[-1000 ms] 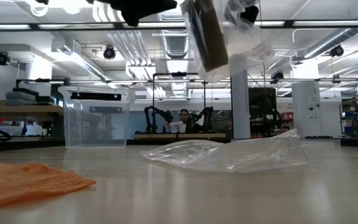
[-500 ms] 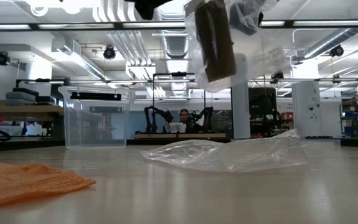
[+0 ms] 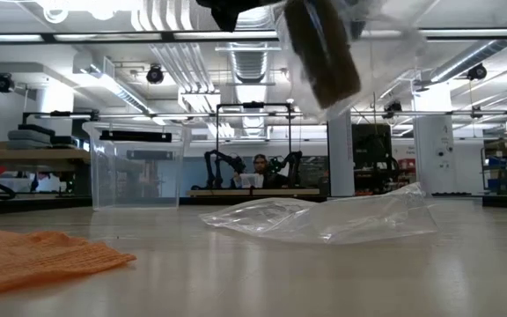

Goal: Roll bandage
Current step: Put the transparent zip bag with rolled brown bandage into the transparent container

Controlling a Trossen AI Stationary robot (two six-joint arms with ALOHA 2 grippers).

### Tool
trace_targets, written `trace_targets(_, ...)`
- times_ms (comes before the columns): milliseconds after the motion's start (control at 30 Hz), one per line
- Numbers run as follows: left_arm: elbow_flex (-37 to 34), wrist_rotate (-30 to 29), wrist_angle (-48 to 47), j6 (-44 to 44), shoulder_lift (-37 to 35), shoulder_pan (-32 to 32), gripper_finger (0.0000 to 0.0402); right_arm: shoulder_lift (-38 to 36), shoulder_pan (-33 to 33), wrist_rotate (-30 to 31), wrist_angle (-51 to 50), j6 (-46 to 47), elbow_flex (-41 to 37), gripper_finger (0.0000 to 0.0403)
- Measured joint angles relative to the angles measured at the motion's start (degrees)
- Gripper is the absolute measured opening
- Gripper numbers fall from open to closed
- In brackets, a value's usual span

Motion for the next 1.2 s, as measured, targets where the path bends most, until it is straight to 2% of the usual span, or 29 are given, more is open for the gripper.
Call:
trace_targets(100, 0.9, -0.4, -5.0, -1.1, -0.9, 0.0, 0.0007, -0.1, 0.0, 0.2, -1.5, -0.6, 1.8, 0.0008)
trace_targets(167, 1.9, -1.6, -9.3, -1.8, -2.1, 0.0, 0.0008, -0.4, 0.0, 1.1, -5.1, -2.0, 4.0, 0.0022)
trace_targets(233, 2.4, -4.2, -14.0, -2.0, -3.7, -0.3, 0.0003, -0.8, 0.5, 5.1, -10.8, -3.3, 7.0, 0.0041)
trace_targets(367, 2.3, -8.4, -20.8, -4.0, -7.7, -0.7, 0.0001, -2.3, 4.0, 22.0, -22.0, -6.5, 12.5, 0.0087)
trace_targets(500, 2.2, -9.7, -24.8, -6.6, -10.9, -0.7, 0.0001, -3.5, 9.8, 39.4, -25.6, -8.4, 12.9, 0.0128)
trace_targets(633, 1.5, -9.6, -24.9, -7.6, -12.7, -1.0, 0.0000, -3.7, 15.3, 49.4, -25.2, -9.6, 9.1, 0.0156)
trace_targets(833, 0.6, -9.6, -25.2, -7.8, -13.5, -1.1, 0.0000, -1.9, 18.4, 51.5, -17.3, -9.3, 3.9, 0.0174)
trace_targets(1033, 0.6, -9.6, -23.4, -7.6, -13.4, -1.1, 0.0000, 0.9, 17.6, 50.6, -12.2, -10.6, 4.1, 0.0171)
trace_targets(1200, 0.6, -9.5, -23.4, -7.2, -13.4, -1.1, 0.0000, 2.4, 17.3, 50.4, -11.8, -10.6, 5.9, 0.0155)
